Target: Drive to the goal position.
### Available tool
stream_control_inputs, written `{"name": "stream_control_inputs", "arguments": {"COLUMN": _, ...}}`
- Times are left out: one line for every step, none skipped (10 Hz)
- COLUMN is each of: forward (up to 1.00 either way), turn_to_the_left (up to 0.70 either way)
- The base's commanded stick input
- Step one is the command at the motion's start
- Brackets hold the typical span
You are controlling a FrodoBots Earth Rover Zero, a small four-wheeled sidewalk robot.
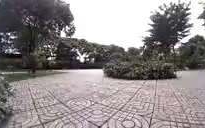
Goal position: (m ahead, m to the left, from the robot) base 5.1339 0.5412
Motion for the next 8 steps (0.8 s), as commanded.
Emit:
{"name": "stream_control_inputs", "arguments": {"forward": 1.0, "turn_to_the_left": 0.0}}
{"name": "stream_control_inputs", "arguments": {"forward": 1.0, "turn_to_the_left": 0.0}}
{"name": "stream_control_inputs", "arguments": {"forward": 1.0, "turn_to_the_left": 0.23}}
{"name": "stream_control_inputs", "arguments": {"forward": 1.0, "turn_to_the_left": 0.27}}
{"name": "stream_control_inputs", "arguments": {"forward": 1.0, "turn_to_the_left": 0.27}}
{"name": "stream_control_inputs", "arguments": {"forward": 1.0, "turn_to_the_left": 0.2}}
{"name": "stream_control_inputs", "arguments": {"forward": 1.0, "turn_to_the_left": 0.0}}
{"name": "stream_control_inputs", "arguments": {"forward": 1.0, "turn_to_the_left": 0.0}}
